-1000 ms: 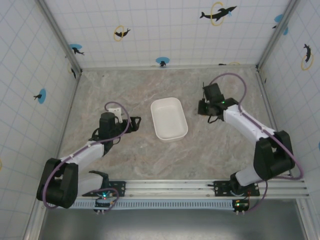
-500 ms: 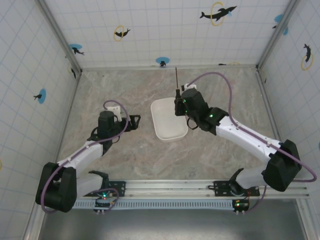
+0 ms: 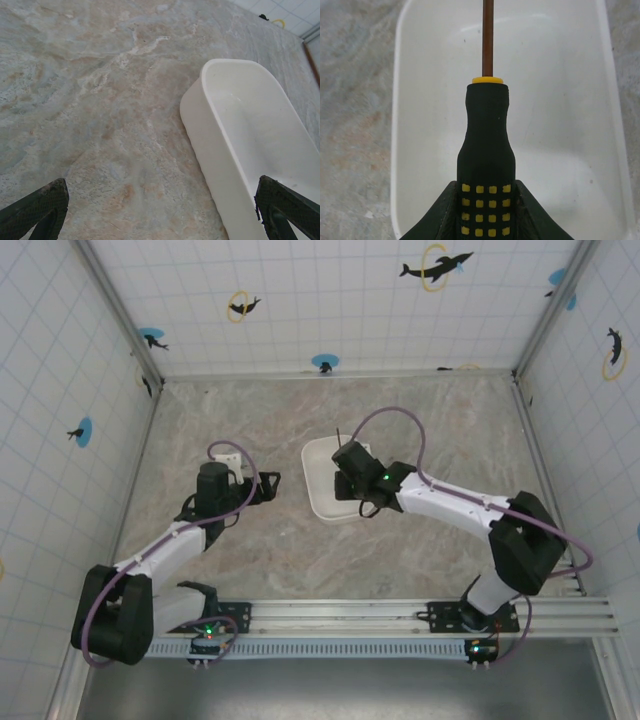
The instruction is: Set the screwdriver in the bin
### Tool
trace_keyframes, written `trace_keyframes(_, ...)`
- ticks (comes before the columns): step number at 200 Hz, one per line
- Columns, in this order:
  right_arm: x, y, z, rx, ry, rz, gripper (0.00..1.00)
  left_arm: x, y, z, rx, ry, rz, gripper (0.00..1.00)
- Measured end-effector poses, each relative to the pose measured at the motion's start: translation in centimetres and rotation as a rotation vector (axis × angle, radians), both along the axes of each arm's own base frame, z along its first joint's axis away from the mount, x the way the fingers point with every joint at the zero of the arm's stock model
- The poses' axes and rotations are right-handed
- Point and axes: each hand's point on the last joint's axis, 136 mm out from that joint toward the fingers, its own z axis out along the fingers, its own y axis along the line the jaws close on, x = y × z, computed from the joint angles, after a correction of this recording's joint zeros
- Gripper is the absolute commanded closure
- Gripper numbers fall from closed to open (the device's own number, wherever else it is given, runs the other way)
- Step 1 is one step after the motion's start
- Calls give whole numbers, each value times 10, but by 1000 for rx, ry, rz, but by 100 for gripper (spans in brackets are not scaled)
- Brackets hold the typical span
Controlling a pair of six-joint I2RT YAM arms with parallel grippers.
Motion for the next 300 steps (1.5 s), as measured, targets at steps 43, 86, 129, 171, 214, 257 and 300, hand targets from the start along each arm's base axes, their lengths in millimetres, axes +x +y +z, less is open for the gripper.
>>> trace_keyframes(43,-5,6,-31,-50,92,15,100,-1,1,-2,9,5,-2,2)
trace_keyframes(86,-2,12,-43,-75,123,25,100,-1,1,-2,24,3,-6,2)
trace_keyframes(129,0,14,-56,-110,147,29,100,-1,1,-5,31,10,-9,2)
trace_keyframes(171,-3,10,-70,-148,176,28,97,0,1,-5,35,18,-10,2)
trace_keyframes(214,-3,9,-83,-176,196,29,88,-1,1,-5,36,21,-10,2)
trace_keyframes(257,-4,9,-85,-181,197,34,64,-1,1,-5,36,22,-10,2)
trace_keyframes(300,-3,9,-86,-188,197,43,47,-2,2,-7,38,29,-10,2)
